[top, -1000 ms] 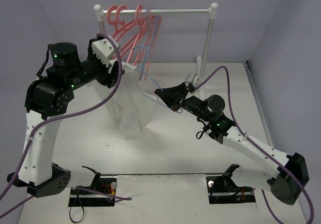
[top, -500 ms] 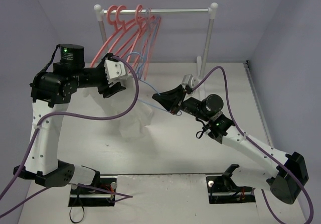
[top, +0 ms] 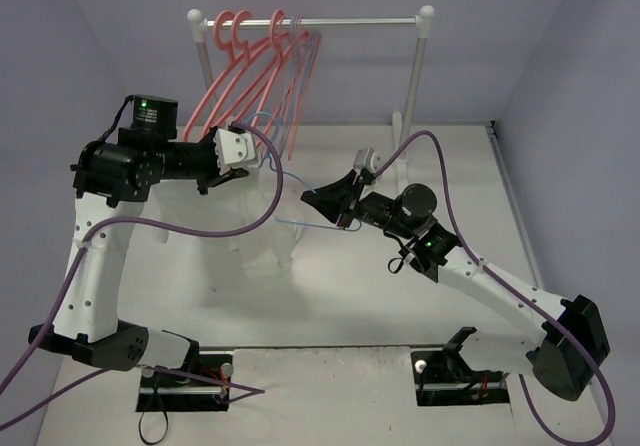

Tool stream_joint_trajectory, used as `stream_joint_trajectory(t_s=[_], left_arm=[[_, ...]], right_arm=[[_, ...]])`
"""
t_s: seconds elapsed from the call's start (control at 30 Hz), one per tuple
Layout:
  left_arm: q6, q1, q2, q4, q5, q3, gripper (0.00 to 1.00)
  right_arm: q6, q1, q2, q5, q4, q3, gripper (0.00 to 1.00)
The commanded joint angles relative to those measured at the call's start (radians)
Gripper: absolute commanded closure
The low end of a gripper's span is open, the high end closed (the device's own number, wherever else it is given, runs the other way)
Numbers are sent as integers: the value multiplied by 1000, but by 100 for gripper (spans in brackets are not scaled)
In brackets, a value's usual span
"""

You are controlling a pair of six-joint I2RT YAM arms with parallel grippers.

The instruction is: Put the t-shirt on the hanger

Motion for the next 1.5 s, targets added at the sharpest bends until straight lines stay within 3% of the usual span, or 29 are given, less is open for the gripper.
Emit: stream_joint_trajectory(t_s=[0.0, 0.07, 0.13, 0.27, 0.3, 0.43, 0.63, 0.73, 0.9, 0.97, 1.13, 1.47], left_arm=[[-1, -1, -65, 17, 68, -19, 100], [-5, -1, -84, 17, 62, -43, 100], [-28, -1, -128, 55, 23, -111, 100], [-100, -1, -235, 184, -6, -263, 100], [-115, -1, -252, 201, -10, -281, 100], [-168, -3, -313, 268, -73, -352, 100], [-243, -3, -396, 385, -234, -490, 100], [-283, -4, -420, 436, -255, -538, 100], [-345, -12, -428, 480, -291, -578, 100], [-362, -17, -425, 500, -303, -574, 100], [-413, -26, -417, 531, -347, -561, 100], [-427, -61, -413, 543, -363, -549, 100]], right_arm=[[48, -18, 1, -8, 140, 71, 100], [57, -35, 5, -5, 118, 76, 97], [60, -55, 4, 17, 59, 81, 87], [64, -85, 14, 30, -1, 65, 84], [64, -90, 15, 29, -8, 63, 79], [67, -112, 7, 46, -121, 95, 40], [111, -118, -85, 229, -314, 84, 11], [159, -117, -122, 272, -356, 71, 14], [359, -75, -137, 337, -368, 9, 44], [412, -27, -121, 357, -373, 1, 45], [538, 53, -23, 433, -375, 4, 36], [632, 109, 159, 459, -371, 85, 40]])
